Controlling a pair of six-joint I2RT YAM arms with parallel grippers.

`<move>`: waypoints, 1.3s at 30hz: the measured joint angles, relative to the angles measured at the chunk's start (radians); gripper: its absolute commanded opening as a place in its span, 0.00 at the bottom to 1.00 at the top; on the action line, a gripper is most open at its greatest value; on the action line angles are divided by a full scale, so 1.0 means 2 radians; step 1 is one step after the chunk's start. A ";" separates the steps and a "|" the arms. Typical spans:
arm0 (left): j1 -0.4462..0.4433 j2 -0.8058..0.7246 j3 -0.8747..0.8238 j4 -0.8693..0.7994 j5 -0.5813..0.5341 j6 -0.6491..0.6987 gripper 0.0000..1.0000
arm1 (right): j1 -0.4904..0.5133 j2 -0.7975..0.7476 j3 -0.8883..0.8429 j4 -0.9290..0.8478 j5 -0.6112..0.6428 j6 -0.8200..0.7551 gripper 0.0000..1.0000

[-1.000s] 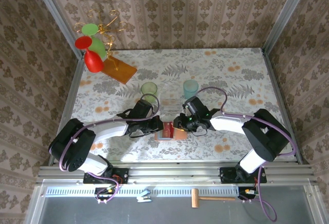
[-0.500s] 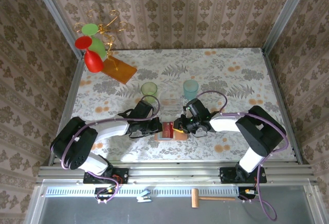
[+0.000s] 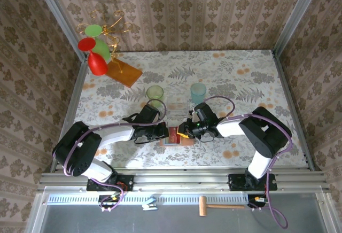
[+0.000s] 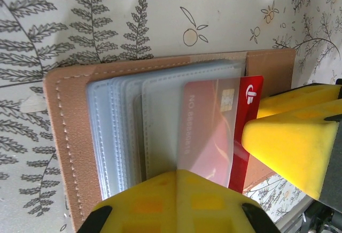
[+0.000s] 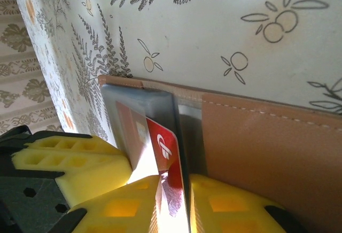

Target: Take the credit cards out of the card holder

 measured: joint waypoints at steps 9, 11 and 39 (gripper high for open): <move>0.000 0.000 0.000 0.000 -0.002 0.000 0.00 | -0.002 0.000 -0.006 0.005 -0.001 0.004 0.11; 0.000 0.000 0.000 0.000 -0.002 0.000 0.00 | -0.003 -0.001 -0.006 0.004 -0.001 0.003 0.11; -0.002 -0.011 -0.015 0.020 -0.011 -0.011 0.00 | -0.027 -0.085 0.002 -0.147 0.037 -0.091 0.09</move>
